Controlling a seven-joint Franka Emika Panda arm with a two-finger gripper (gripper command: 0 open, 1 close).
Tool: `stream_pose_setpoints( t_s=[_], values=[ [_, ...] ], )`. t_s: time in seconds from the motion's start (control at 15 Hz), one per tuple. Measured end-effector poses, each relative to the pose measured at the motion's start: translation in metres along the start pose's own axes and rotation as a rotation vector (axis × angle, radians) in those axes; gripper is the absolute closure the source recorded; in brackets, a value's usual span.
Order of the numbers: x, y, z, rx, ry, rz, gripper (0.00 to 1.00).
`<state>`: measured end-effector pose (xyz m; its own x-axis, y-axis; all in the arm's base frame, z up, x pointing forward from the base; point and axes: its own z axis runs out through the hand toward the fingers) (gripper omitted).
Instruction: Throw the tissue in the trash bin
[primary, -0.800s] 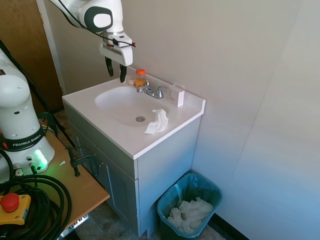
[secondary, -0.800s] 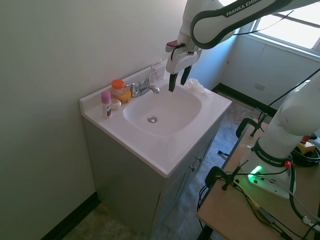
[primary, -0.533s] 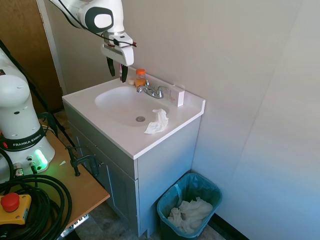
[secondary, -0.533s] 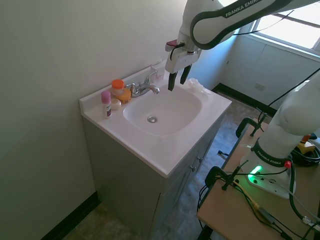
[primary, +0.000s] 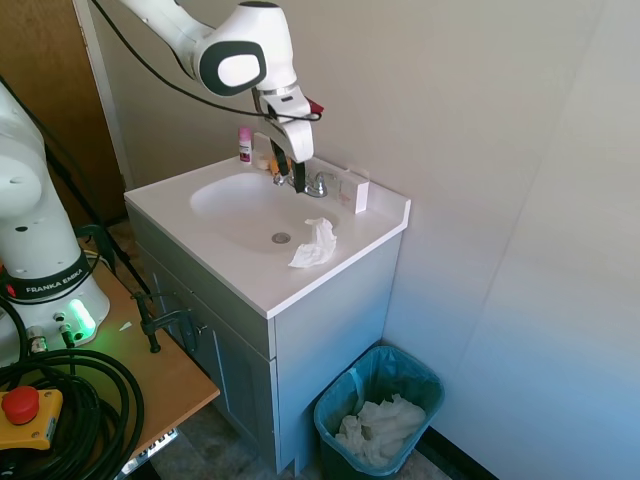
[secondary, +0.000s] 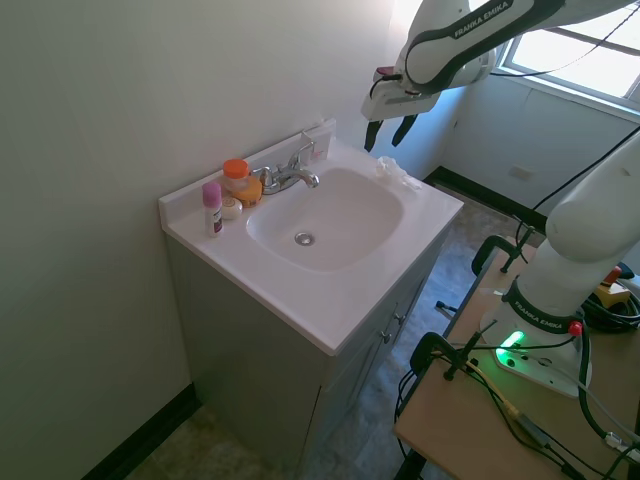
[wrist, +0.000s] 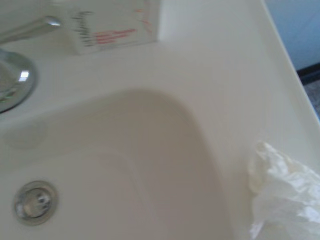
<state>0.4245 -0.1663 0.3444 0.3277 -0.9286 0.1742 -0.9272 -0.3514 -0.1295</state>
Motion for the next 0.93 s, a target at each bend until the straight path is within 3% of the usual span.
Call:
stream_pose_setpoints(
  t_s=[0.33, 0.4, 0.93],
  values=[
    [0.031, 0.029, 0.062, -0.065, 0.002, 0.097, 0.00],
    [0.035, 0.028, 0.069, -0.071, 0.001, 0.105, 1.00],
    [0.047, 0.017, 0.092, -0.090, -0.012, 0.133, 1.00]
  ],
)
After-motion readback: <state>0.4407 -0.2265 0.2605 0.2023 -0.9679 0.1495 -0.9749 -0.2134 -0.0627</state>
